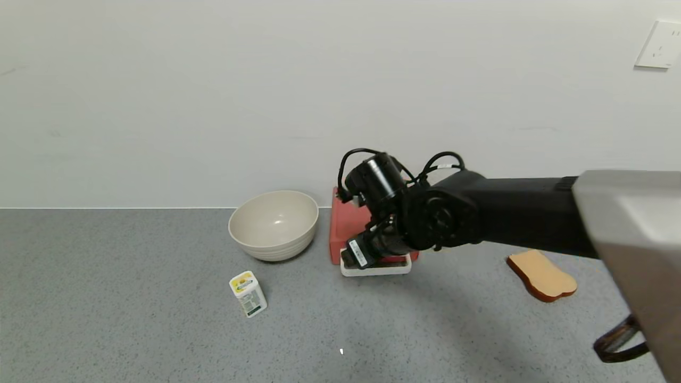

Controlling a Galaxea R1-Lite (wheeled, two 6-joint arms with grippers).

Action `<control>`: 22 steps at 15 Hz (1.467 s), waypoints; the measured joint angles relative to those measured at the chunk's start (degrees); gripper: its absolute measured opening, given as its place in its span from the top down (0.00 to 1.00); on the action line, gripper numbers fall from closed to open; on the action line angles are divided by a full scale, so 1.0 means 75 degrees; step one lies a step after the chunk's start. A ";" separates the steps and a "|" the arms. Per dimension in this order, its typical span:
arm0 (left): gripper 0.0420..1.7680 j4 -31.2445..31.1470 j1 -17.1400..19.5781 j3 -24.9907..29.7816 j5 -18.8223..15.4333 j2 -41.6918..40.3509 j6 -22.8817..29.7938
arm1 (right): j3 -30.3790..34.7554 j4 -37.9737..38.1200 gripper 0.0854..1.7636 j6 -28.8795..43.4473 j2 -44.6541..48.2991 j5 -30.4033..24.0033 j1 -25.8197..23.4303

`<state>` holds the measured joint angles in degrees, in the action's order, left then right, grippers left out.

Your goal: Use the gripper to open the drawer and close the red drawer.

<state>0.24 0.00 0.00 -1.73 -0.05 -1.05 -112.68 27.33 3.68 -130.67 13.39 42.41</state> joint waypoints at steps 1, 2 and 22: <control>0.03 0.0000 0.0000 0.0000 0.0015 0.0000 0.0002 | 0.0029 0.0270 0.03 0.0000 0.0367 -0.0039 -0.0007; 0.03 0.0007 0.0000 0.0000 0.0023 0.0000 0.0000 | 0.0076 0.0494 0.03 -0.0003 0.0767 -0.0062 -0.0003; 0.03 0.0011 0.0000 0.0000 0.0008 0.0000 0.0034 | 0.7171 -0.1367 0.03 0.0041 0.9379 -0.0065 -0.1742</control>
<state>0.33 0.00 0.00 -1.67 -0.05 -0.79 -58.89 17.08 3.99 -60.33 12.90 29.34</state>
